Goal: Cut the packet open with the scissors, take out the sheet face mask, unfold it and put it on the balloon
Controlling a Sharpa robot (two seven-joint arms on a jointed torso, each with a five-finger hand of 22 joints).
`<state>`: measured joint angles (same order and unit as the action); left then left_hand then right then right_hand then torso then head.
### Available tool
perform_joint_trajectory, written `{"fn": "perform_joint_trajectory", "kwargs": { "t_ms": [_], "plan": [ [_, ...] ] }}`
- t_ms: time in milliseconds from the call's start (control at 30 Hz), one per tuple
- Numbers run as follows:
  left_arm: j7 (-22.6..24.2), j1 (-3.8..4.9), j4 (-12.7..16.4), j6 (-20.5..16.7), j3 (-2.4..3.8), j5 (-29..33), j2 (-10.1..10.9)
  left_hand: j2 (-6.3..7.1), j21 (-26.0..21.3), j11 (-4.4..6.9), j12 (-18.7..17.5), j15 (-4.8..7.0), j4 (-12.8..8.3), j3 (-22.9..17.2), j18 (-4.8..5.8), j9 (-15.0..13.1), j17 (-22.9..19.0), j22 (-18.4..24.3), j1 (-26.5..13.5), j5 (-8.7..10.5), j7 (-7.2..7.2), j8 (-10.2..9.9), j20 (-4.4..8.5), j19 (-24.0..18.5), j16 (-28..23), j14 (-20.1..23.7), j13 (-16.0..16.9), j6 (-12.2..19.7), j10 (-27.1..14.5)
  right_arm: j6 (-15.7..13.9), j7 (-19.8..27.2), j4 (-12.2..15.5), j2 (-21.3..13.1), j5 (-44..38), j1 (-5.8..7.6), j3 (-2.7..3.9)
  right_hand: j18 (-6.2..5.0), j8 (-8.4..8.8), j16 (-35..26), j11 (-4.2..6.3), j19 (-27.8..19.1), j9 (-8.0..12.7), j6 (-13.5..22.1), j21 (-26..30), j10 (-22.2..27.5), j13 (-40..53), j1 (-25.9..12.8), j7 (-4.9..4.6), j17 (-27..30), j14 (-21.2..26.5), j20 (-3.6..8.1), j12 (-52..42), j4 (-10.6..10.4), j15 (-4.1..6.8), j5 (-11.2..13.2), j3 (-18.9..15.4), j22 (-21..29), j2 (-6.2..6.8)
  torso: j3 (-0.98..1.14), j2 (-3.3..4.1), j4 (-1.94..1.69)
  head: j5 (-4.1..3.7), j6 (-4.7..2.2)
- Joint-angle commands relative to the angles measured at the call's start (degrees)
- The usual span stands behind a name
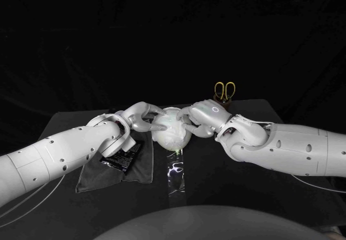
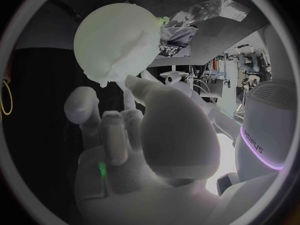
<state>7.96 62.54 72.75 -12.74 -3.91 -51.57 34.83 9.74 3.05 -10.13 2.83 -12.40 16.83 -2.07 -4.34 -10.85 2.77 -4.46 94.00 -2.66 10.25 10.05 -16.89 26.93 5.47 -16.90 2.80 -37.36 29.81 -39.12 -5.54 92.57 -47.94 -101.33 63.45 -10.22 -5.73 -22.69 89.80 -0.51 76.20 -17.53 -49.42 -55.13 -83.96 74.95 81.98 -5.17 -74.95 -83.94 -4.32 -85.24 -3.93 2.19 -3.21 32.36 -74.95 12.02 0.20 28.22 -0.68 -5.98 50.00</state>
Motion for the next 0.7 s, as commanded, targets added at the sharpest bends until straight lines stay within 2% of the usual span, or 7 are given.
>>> {"fn": "perform_joint_trajectory", "kwargs": {
  "t_ms": [33, 133, 267, 467, 633, 700],
  "plan": [
    [-0.2, -0.04, 0.2, 1.1, -0.06, 0.2, -0.1, -0.38, 0.0, 0.08, -0.1, 0.15, 0.0, -0.3, 0.83, -0.1, 0.0, 0.1, 0.2, -0.12, 1.74, 0.1, 0.1, -0.3, -0.3, 0.0, -0.1, -0.3, -0.2, 6.5, 4.5, -1.3, 0.6, -7.1, 0.53, 0.02, -0.59, 0.7, 0.2, 0.52, -0.3, 0.2, 0.1, 0.2, -1.8, 10.9, 0.5, 0.56, -15.1, -6.1, 0.39, 0.2, 0.6, 0.51, 0.3, -0.1, -6.8, 0.2, -0.01, 0.01, 0.0, 0.18, 0.0],
    [-0.2, -0.04, 0.2, 1.1, -0.06, 0.2, -0.2, -0.38, 0.0, 0.08, -0.1, 0.15, 0.0, -0.3, 0.83, -0.1, 0.0, 0.1, 0.2, -0.12, 1.74, 0.1, 0.1, -0.3, -0.3, 0.0, -0.1, -0.3, -0.2, 7.6, 4.5, -2.4, 1.1, -8.8, 0.84, 0.02, -0.56, 1.54, 0.2, 1.1, -0.3, 0.5, 0.3, 0.0, -1.9, 11.0, 1.2, 1.39, -15.1, -6.1, 0.85, 0.2, 1.3, 1.03, 0.3, 0.1, -6.9, 0.23, -0.04, -0.06, 0.01, 0.23, 0.0],
    [-0.2, -0.03, 0.2, 1.2, -0.06, 0.3, -0.2, -0.38, 0.0, 0.08, -0.1, 0.15, 0.0, -0.3, 0.83, -0.1, 0.0, 0.1, 0.2, -0.12, 1.74, 0.1, 0.1, -0.3, -0.3, 0.0, -0.1, -0.3, -0.2, 8.9, 4.3, -3.5, 1.4, -10.8, 1.12, 0.0, -0.54, 2.03, 0.2, 1.43, -0.3, 0.6, 0.3, -0.2, -1.9, 11.0, 1.6, 1.79, -15.1, -6.1, 1.17, 0.1, 1.8, 1.36, 0.3, 0.3, -6.9, 0.12, -0.04, -0.11, 0.01, 0.28, 0.0],
    [-0.2, -0.03, 0.2, 1.2, -0.06, 0.4, -0.2, -0.55, 0.0, 0.11, -0.1, 0.15, -0.1, -0.4, 0.82, -0.1, 0.0, 0.1, 0.2, -0.11, 1.72, 0.1, 0.1, -0.3, -0.3, 0.0, -0.1, -0.3, -0.2, 9.6, 4.0, -4.0, 1.3, -12.1, 1.26, -0.01, -0.47, 2.33, 0.2, 1.62, -0.1, 0.6, -0.3, -0.6, -2.1, 11.2, 2.3, 1.92, -15.1, -6.1, 1.52, -0.1, 2.5, 1.68, 0.3, 0.9, -7.1, -0.31, -0.07, -0.09, 0.1, 0.24, 0.0],
    [-0.2, -0.03, 0.1, 1.2, -0.06, 0.4, -0.2, -0.57, 0.0, 0.11, -0.2, 0.15, -0.1, -0.4, 0.82, -0.1, 0.0, 0.1, 0.2, -0.11, 1.72, 0.1, 0.1, -0.3, -0.3, -0.1, -0.1, -0.3, -0.2, 10.0, 3.7, -4.4, 1.7, -12.6, 1.3, -0.04, -0.38, 2.43, 0.2, 1.66, 0.1, 0.6, -0.5, -1.1, -2.2, 11.3, 2.5, 1.92, -15.1, -6.1, 1.63, -0.2, 2.6, 1.77, 0.3, 1.1, -7.2, -0.5, -0.01, -0.07, -0.02, 0.08, 0.0],
    [-0.2, -0.03, 0.1, 1.2, -0.06, 0.4, -0.2, -0.57, 0.0, 0.11, -0.2, 0.15, -0.1, -0.4, 0.82, -0.1, 0.0, 0.1, 0.2, -0.11, 1.72, 0.1, 0.1, -0.3, -0.3, -0.1, -0.1, -0.3, -0.2, 10.2, 3.6, -4.6, 1.9, -12.6, 1.3, -0.06, -0.24, 2.34, 0.2, 1.45, 0.3, 0.5, -1.7, -1.9, -2.4, 11.5, 2.2, 1.45, -15.1, -6.1, 1.77, -0.5, 2.7, 1.8, 0.3, 1.2, -7.3, -0.62, -0.04, -0.06, -0.02, -0.01, 0.0]
  ]
}}
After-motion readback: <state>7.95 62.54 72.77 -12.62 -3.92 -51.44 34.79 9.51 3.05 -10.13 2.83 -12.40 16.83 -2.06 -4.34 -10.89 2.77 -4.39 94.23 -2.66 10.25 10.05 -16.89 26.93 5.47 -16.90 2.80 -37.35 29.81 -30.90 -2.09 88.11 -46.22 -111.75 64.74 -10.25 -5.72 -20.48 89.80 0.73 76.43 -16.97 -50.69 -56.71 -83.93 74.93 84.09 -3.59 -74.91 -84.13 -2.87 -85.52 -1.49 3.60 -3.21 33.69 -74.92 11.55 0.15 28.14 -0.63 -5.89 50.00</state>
